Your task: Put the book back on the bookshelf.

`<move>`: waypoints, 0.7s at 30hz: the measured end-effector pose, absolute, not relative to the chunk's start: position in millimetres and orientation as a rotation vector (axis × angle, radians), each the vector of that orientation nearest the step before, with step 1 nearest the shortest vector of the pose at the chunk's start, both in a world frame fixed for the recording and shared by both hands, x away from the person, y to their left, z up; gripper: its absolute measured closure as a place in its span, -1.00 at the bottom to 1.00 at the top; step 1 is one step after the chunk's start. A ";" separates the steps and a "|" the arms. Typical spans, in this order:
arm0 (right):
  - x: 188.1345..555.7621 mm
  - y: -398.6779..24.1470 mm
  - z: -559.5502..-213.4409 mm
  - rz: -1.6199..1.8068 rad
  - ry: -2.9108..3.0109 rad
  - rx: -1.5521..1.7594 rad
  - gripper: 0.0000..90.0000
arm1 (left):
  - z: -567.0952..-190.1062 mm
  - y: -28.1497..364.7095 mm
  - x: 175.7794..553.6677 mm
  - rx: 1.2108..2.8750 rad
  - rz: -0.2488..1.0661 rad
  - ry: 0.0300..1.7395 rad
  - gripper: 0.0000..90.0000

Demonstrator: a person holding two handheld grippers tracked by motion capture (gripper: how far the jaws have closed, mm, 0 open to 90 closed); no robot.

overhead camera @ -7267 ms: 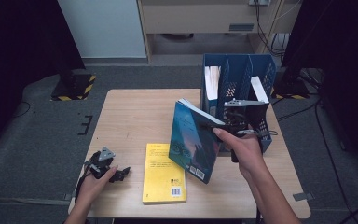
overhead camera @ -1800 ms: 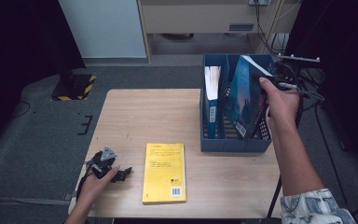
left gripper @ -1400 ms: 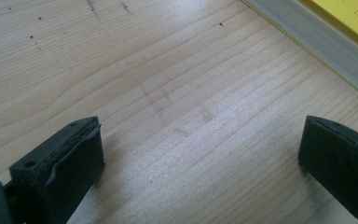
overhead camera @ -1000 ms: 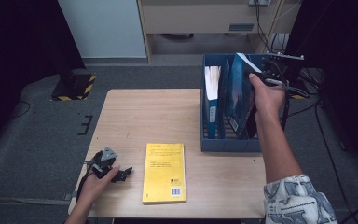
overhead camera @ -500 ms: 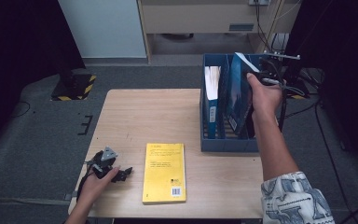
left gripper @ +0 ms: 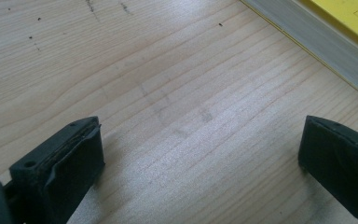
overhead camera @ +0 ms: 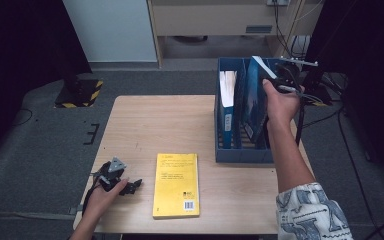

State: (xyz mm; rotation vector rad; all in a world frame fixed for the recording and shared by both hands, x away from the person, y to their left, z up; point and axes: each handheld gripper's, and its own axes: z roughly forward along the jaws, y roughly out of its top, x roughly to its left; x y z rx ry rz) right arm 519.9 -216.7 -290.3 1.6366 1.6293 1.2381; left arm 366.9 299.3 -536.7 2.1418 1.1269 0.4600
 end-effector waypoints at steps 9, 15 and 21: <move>520.2 -214.8 -299.4 1.223 1.627 1.635 0.63 | -536.5 299.2 367.0 2.145 0.459 1.127 -1.00; 521.0 -210.1 -304.6 1.215 1.635 1.614 0.63 | -536.5 299.1 367.1 2.145 0.459 1.125 -1.00; 523.4 -206.7 -311.7 1.202 1.639 1.611 0.63 | -536.7 298.9 367.1 2.143 0.460 1.125 -1.00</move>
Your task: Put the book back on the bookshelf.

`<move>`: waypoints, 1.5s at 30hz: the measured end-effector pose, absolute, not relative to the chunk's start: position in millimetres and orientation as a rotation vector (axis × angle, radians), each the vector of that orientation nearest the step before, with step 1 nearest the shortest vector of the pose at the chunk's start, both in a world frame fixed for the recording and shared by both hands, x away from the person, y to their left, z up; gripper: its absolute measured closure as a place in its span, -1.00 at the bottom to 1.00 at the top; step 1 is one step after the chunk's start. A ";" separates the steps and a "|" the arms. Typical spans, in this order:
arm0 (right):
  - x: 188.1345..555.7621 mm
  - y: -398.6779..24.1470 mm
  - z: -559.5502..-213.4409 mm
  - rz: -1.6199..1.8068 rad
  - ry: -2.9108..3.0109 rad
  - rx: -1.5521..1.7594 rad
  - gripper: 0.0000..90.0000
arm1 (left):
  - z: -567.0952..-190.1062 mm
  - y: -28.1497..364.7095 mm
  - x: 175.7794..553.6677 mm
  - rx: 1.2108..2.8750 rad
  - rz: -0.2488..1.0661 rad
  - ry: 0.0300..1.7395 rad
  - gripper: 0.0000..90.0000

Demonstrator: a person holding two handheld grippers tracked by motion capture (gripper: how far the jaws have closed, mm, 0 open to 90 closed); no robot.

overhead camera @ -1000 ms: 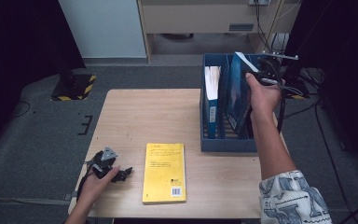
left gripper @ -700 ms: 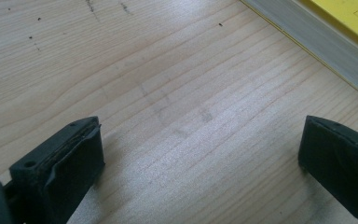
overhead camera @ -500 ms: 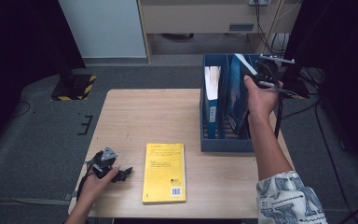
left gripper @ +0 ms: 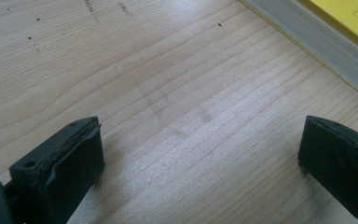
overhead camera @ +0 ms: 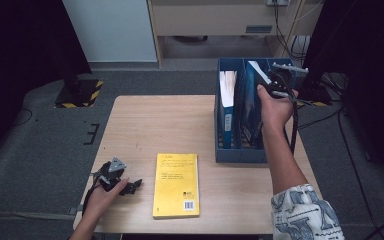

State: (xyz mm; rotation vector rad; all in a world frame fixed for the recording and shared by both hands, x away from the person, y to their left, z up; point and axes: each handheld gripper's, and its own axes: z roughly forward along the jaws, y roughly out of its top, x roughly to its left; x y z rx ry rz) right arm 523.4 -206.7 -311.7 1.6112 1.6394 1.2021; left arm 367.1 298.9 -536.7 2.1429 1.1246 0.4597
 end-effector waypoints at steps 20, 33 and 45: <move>525.4 -208.9 -334.0 1.184 1.642 1.641 0.63 | -536.7 298.7 367.1 2.144 0.459 1.122 -1.00; 526.6 -205.7 -336.9 1.168 1.657 1.633 0.63 | -536.7 298.5 367.2 2.145 0.458 1.121 -1.00; 528.0 -208.0 -337.5 1.214 1.654 1.676 0.62 | -536.7 298.5 367.2 2.145 0.458 1.121 -1.00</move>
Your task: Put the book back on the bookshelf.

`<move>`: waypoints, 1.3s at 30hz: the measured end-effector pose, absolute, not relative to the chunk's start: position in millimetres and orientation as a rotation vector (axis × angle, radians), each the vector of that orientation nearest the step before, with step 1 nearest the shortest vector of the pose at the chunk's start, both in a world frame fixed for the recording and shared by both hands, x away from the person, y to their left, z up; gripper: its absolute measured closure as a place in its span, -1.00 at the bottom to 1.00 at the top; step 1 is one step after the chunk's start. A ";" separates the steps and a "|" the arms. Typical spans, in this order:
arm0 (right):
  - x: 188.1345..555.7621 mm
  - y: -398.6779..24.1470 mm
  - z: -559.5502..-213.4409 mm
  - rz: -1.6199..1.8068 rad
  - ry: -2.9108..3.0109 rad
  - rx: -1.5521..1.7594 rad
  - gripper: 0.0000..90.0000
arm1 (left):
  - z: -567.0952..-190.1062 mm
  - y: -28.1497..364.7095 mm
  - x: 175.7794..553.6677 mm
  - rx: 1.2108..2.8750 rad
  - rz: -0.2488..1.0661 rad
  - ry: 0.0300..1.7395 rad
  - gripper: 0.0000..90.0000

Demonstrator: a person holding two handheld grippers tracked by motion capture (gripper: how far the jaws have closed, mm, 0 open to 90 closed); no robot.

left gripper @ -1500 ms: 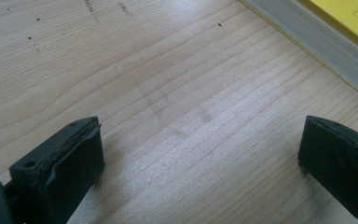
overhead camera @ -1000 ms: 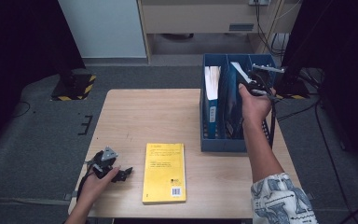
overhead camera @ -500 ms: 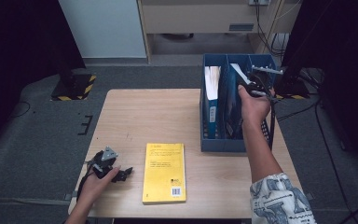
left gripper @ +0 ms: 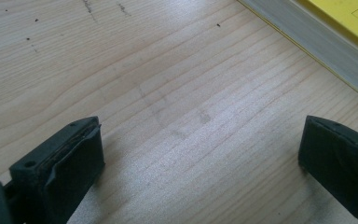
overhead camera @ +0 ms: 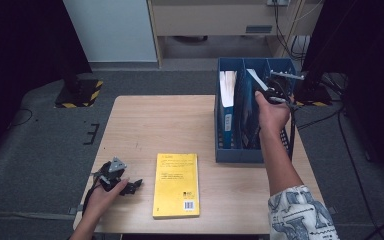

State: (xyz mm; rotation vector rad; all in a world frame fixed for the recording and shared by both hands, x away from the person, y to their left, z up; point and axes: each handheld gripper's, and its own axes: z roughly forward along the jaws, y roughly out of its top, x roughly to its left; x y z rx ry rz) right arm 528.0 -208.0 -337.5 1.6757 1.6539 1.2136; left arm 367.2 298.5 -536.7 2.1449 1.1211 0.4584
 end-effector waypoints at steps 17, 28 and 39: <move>525.4 -207.8 -341.0 1.260 1.644 1.673 0.62 | -536.8 298.3 367.1 2.144 0.459 1.119 -1.00; 515.2 -206.4 -343.8 1.281 1.645 1.677 0.60 | -536.9 297.7 366.9 2.143 0.459 1.117 -1.00; 496.5 -201.0 -348.7 1.259 1.664 1.654 0.58 | -536.9 297.3 366.6 2.142 0.457 1.118 -1.00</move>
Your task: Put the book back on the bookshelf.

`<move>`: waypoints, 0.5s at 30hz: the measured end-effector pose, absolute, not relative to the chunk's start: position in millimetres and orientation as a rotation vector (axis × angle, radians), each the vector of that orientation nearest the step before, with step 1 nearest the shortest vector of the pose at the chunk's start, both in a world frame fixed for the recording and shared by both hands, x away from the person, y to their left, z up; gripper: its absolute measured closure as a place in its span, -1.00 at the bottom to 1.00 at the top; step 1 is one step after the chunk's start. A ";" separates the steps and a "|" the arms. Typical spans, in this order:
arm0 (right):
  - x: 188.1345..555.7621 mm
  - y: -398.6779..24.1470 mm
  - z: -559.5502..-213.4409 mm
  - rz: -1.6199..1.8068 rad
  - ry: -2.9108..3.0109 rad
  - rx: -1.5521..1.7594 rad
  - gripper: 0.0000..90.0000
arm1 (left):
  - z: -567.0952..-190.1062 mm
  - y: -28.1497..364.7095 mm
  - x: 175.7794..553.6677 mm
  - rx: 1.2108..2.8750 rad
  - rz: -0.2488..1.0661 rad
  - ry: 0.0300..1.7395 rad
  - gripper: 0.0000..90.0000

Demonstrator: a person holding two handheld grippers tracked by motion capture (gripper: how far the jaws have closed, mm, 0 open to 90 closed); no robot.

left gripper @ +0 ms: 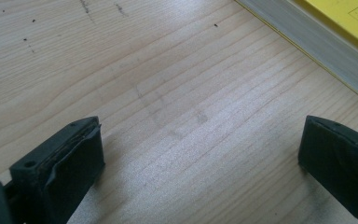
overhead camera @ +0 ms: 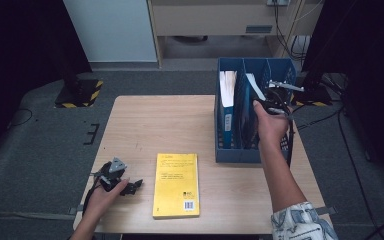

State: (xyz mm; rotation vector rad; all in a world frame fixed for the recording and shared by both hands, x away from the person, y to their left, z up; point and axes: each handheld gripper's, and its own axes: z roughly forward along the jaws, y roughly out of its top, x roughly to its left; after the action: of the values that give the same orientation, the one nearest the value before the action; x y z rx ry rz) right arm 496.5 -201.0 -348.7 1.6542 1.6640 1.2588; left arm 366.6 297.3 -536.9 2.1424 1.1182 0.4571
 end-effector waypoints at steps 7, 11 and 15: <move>487.1 -200.0 -351.4 1.251 1.677 1.654 0.55 | -537.0 297.2 366.5 2.142 0.456 1.119 -1.00; 484.2 -198.3 -353.7 1.260 1.677 1.652 0.51 | -537.0 297.1 366.4 2.142 0.456 1.119 -1.00; 484.0 -196.3 -353.5 1.267 1.683 1.651 0.48 | -537.0 297.1 366.3 2.143 0.456 1.117 -1.00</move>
State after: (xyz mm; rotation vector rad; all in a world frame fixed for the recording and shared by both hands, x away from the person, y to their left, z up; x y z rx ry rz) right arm 484.0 -196.3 -353.5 1.6513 1.6829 1.2672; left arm 366.3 297.1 -537.0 2.1426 1.1167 0.4556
